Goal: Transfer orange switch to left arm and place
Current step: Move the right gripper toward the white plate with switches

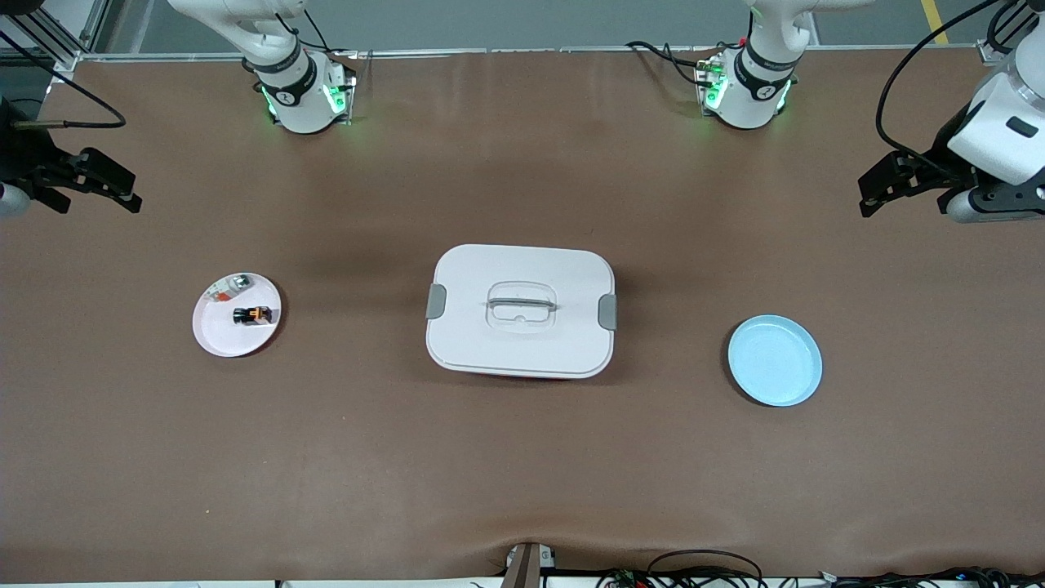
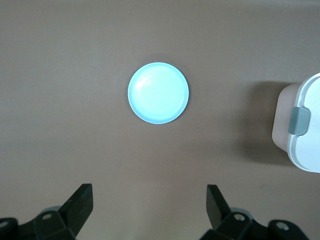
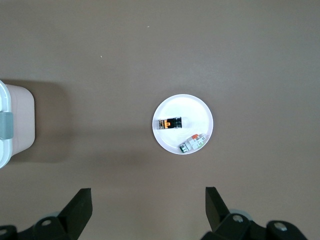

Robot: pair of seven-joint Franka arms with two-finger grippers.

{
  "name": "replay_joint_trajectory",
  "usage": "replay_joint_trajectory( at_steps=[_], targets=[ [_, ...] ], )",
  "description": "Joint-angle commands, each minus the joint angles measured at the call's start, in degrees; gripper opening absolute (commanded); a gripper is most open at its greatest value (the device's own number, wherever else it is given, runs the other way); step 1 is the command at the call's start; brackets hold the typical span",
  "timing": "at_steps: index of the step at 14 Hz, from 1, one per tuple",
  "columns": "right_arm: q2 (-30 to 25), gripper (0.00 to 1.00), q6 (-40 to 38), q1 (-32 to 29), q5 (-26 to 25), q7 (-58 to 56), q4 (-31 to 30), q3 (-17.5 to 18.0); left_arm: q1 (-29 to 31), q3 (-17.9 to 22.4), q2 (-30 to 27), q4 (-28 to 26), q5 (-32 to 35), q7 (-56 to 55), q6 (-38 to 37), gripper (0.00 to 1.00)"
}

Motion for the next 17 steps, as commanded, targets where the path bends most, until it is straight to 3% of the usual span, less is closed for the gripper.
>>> replay_joint_trajectory(
  at_steps=[1,17],
  targets=[
    [-1.60,1.00,0.66,-1.02,0.12,0.24,-1.63,0.82,0.15,0.05,-0.08,0.78,-0.17,1.00,-0.97,1.00],
    [-0.99,1.00,-1.45,-0.40,-0.67,-0.11,0.66,1.00,-0.30,-0.04,2.29,0.86,-1.04,-0.14,-0.44,1.00]
  ],
)
